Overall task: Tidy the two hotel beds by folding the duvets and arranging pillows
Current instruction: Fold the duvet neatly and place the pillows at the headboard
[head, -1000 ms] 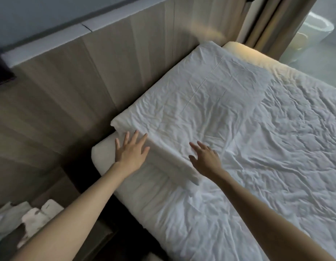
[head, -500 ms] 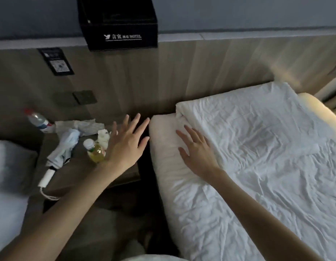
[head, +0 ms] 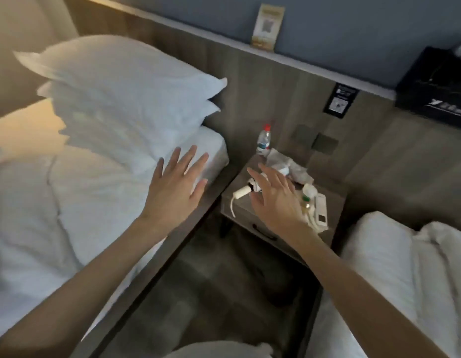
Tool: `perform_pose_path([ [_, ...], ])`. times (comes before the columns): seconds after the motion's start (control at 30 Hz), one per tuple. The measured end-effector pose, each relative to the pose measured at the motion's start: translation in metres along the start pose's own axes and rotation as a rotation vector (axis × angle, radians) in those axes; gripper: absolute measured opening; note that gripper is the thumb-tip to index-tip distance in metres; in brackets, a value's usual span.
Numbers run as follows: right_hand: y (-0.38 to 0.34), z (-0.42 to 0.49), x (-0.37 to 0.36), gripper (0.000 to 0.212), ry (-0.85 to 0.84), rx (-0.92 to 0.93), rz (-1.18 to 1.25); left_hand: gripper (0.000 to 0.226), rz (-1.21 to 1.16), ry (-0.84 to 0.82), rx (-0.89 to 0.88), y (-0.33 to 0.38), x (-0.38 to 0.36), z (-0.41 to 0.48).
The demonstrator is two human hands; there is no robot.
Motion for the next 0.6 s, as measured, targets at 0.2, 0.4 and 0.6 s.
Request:
perform_pose_path([
  [0.2, -0.138, 0.063, -0.11, 0.052, -0.168, 0.192, 0.058, 0.056, 0.032, -0.034, 0.287, -0.171, -0.002, -0.084],
  [0.4, -0.25, 0.1, -0.207, 0.051, -0.347, 0.388, 0.075, 0.057, 0.056, -0.081, 0.578, -0.291, -0.01, -0.17],
  [0.6, -0.324, 0.135, -0.289, 0.051, -0.51, 0.534, 0.14, 0.056, 0.057, -0.132, 0.873, -0.371, -0.03, -0.233],
])
Point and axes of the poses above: each hand's wrist, its own z-axis towards the middle knuckle, its own x-axis out of the back of the hand, y = z × x, the point moved 4 cm from there along z, towards the middle knuckle, and after that the axes turned 14 degrees about z, right-handed, at the moved point
